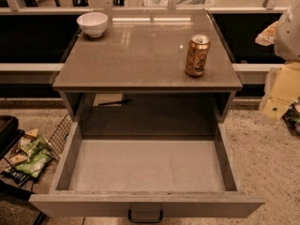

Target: Close top drawer

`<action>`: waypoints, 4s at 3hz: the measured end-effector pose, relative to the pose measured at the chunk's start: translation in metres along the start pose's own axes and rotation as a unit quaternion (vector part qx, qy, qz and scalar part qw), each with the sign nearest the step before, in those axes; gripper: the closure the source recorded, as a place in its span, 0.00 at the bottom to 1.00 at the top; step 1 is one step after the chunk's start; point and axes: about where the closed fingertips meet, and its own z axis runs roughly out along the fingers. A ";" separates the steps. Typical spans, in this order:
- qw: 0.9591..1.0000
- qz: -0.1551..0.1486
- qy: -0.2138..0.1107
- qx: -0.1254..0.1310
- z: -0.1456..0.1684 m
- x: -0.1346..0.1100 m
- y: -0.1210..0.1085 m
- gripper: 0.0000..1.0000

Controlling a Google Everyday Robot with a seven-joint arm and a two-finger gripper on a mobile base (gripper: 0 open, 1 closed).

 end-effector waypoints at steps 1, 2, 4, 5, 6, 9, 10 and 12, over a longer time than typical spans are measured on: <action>1.000 0.000 0.000 0.000 0.000 0.000 0.000 0.00; 1.000 0.009 -0.001 0.003 0.005 0.004 0.007 0.00; 0.997 0.052 -0.023 0.058 0.024 0.044 0.076 0.18; 0.994 0.084 -0.015 0.067 0.063 0.077 0.116 0.42; 0.994 0.111 0.020 0.014 0.137 0.120 0.166 0.65; 0.989 0.120 0.052 -0.073 0.250 0.184 0.272 1.00; 0.990 0.109 0.036 -0.077 0.259 0.172 0.269 1.00; 0.982 0.084 -0.136 -0.101 0.340 0.079 0.249 1.00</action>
Offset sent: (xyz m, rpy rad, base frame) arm -0.0141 -0.0052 -0.0245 0.0168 0.0101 -0.0451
